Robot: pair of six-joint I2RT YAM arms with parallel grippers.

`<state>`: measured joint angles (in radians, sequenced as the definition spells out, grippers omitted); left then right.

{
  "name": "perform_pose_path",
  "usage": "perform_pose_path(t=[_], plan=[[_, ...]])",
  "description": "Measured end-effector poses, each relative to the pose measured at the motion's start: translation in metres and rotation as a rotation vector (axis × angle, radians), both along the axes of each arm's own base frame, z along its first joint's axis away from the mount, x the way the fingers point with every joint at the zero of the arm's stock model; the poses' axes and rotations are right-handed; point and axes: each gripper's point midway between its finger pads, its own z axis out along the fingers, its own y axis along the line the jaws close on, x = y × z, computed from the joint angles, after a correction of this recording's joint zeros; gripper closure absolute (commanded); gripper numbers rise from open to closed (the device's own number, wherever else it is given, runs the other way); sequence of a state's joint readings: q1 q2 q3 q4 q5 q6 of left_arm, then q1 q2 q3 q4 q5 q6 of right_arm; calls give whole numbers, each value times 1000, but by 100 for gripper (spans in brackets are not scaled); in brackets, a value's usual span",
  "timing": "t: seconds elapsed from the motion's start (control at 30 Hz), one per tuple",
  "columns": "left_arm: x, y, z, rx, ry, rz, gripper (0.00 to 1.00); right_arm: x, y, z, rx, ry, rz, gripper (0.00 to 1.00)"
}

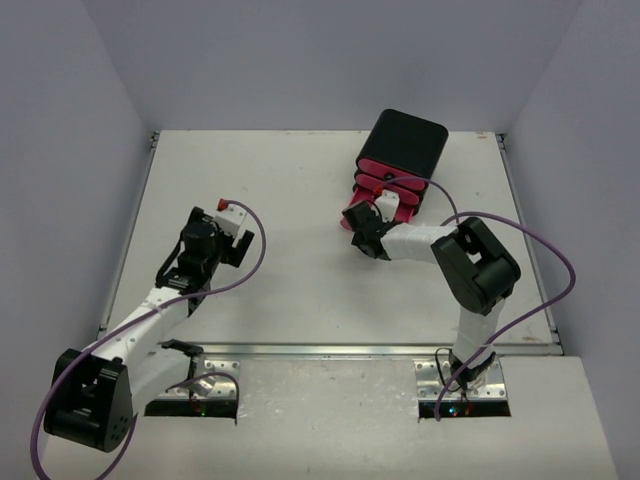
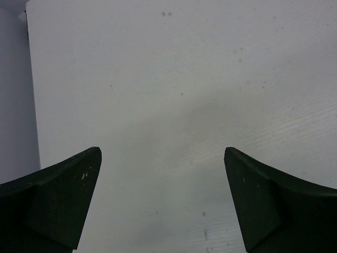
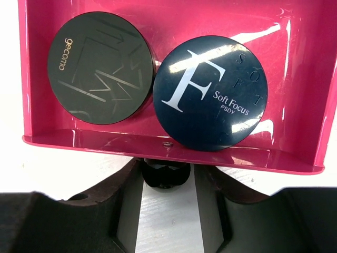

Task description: Organize the makeup

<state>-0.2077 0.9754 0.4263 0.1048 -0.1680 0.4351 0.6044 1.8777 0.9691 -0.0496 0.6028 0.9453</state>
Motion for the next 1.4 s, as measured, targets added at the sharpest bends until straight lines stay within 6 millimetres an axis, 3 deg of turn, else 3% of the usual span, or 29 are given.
perform_pose_path(t=[0.17,0.47,0.67,0.9,1.23,1.33,1.4], plan=[[0,0,-3,-1,10,2,0,3,1,1,-20,-10,32,76],[2,-2,-7,-10,45,7,0,13,-7,9,-125,-40,88,78],[1,-2,-8,-9,54,7,0,28,-19,14,-198,-60,122,76],[0,-2,-7,-10,53,5,0,60,-38,15,-245,-90,127,75],[0,-2,-7,-9,53,6,0,99,-46,16,-352,-151,139,71],[0,-2,-7,-10,53,5,0,109,-47,17,-363,-175,136,66],[0,-2,-8,-11,54,2,0,112,-48,17,-369,-180,143,55]])
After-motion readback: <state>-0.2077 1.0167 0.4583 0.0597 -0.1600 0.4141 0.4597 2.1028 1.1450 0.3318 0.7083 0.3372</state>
